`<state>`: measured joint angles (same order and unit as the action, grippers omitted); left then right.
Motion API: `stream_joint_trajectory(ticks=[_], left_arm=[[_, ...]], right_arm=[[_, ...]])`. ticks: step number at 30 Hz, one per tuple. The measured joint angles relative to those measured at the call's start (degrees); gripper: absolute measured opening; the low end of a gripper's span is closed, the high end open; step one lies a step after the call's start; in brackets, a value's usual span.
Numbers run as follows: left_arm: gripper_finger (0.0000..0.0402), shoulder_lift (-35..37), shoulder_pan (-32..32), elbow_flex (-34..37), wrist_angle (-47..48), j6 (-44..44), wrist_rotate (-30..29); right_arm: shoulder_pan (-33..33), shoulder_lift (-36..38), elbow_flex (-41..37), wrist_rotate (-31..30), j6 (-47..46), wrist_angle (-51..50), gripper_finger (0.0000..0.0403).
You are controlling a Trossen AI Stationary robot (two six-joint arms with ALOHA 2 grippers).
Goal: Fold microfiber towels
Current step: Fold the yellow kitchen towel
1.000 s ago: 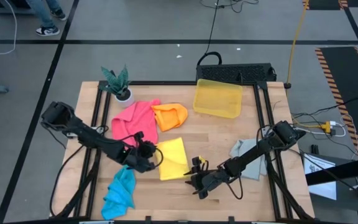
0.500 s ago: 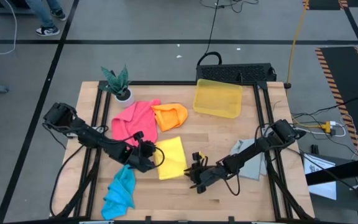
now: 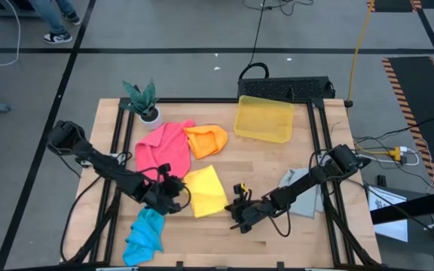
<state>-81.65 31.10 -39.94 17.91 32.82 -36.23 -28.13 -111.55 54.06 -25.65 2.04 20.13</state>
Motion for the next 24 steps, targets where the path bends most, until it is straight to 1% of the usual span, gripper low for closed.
stream_joint_trajectory(ticks=[4, 8, 10, 13, 16, 18, 21, 24], left_arm=[[0.0016, -0.3, -0.1, 0.0, 5.7, 4.5, 0.0], [0.0007, -0.7, -0.8, 0.0, 10.4, 7.7, 0.0], [0.0004, -0.7, -1.2, 0.0, 11.0, 8.3, 0.1], [0.0013, -0.7, -1.5, 0.4, 10.7, 8.2, 0.1], [0.0018, -0.7, -1.4, 0.4, 9.5, 8.0, 0.2], [0.0012, -0.7, -1.3, 0.4, 8.0, 7.6, 0.6], [0.0004, -0.7, -0.4, 0.4, 5.7, 6.1, 1.5], [0.0013, -0.7, 0.7, 0.4, 4.7, 5.9, 2.3]], right_arm=[[-0.1, 0.0, 0.0, -0.1, -0.9, -1.5, 0.0003], [-0.1, 0.0, 0.0, -0.4, -2.6, -3.7, 0.0001], [-0.1, 0.0, 0.0, -1.8, -3.3, -4.3, 0.0001], [-0.4, 0.0, 0.0, -4.9, -3.2, -5.1, 0.0001], [-0.8, 0.7, 0.0, -5.7, -2.9, -5.0, 0.0002], [-1.2, 1.5, 0.0, -5.6, -2.9, -4.5, 0.0004], [-1.6, 2.4, 0.0, -2.4, -3.1, -1.5, 0.0010], [-1.6, 2.4, 0.0, 3.9, -3.0, 5.2, 0.0025]])
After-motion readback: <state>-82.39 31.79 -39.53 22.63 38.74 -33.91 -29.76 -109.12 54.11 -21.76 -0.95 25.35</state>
